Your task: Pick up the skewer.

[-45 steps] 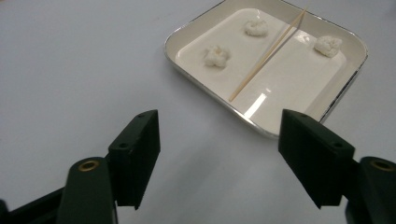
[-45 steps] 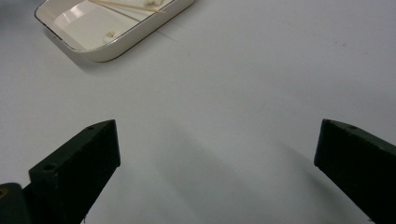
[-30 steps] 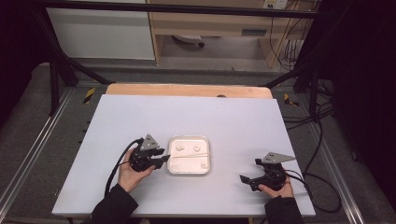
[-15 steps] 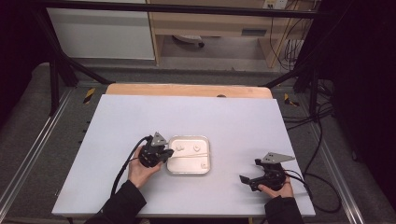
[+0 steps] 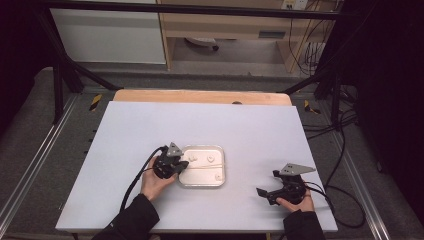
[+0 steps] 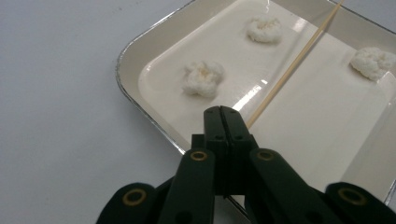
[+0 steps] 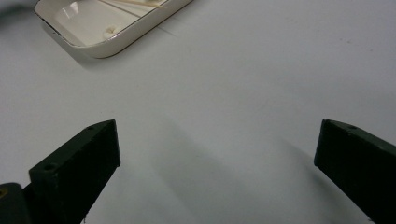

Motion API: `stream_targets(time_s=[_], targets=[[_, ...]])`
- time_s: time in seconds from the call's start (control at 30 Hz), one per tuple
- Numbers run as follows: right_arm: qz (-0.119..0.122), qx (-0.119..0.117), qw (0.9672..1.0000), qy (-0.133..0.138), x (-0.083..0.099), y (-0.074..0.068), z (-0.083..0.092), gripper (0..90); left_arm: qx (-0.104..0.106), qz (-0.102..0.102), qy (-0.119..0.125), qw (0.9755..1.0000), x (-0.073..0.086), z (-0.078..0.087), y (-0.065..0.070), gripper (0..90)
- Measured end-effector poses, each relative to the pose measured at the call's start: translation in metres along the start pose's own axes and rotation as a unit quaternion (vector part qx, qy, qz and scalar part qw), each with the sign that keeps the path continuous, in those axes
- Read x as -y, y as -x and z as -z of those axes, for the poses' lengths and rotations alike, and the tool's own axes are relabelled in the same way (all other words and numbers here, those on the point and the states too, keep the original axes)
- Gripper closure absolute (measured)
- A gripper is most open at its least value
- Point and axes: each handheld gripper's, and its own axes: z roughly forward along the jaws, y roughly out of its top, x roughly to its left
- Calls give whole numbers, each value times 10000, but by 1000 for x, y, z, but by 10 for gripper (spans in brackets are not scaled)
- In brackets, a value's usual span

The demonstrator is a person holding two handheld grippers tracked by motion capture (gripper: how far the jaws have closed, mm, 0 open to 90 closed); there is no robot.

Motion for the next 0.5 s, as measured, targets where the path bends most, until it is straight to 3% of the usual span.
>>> stream_targets(time_s=[0.5], targets=[[-4,-6,10000,2,0,0,0,9,224,-233,-107,9994,4,6,11,900]])
